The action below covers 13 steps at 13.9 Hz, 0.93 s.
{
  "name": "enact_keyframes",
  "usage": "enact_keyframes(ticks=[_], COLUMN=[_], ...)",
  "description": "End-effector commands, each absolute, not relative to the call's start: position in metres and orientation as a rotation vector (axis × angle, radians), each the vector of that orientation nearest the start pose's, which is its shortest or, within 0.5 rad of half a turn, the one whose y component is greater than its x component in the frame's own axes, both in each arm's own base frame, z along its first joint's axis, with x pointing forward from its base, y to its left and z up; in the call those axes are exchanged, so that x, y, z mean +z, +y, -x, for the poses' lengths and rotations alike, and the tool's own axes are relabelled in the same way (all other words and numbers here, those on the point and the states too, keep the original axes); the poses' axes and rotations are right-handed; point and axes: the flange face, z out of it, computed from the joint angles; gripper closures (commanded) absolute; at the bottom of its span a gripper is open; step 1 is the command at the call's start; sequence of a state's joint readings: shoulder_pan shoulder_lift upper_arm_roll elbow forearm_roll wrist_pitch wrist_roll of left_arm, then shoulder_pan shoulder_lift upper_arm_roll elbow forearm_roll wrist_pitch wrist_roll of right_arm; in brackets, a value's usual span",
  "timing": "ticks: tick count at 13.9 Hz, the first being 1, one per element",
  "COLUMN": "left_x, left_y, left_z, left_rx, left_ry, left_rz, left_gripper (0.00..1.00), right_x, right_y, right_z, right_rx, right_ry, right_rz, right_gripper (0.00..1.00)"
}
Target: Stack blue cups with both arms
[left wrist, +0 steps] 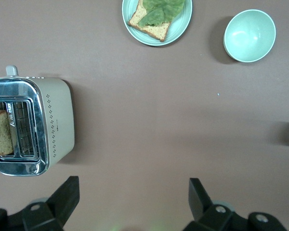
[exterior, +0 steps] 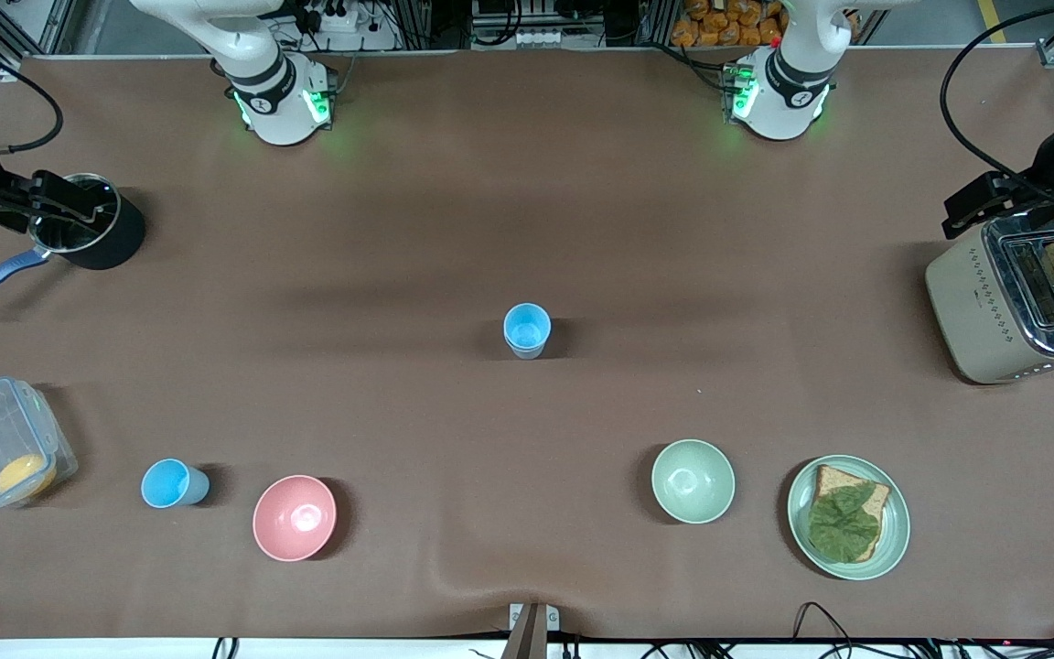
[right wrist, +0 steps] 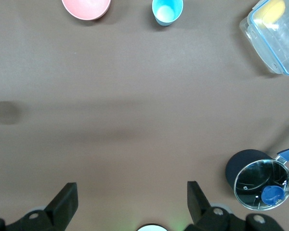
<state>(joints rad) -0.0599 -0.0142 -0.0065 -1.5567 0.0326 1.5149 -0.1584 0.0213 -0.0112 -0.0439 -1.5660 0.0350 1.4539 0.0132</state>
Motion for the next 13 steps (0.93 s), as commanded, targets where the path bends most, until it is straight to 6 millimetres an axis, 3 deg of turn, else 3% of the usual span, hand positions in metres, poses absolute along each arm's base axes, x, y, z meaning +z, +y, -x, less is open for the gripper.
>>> enact_keyframes(ticks=[1,13], left_x=[0.6403,0.6419], left_y=[-0.0291,-0.0267], left_z=[-0.5421,-0.5418], left_rx=[0.047,0.042], left_ry=[-0.117,-0.122], left_rz=[3.113,3.115], left_gripper=[0.0,0.0], right_x=[0.6246,0.6218], right_y=[-0.009,-0.0082], right_z=[-0.5339,-0.5338], right_rx=[0.158,0.167], right_ry=[0.048,0.048], right_rz=[3.113,3.113], right_gripper=[0.0,0.0])
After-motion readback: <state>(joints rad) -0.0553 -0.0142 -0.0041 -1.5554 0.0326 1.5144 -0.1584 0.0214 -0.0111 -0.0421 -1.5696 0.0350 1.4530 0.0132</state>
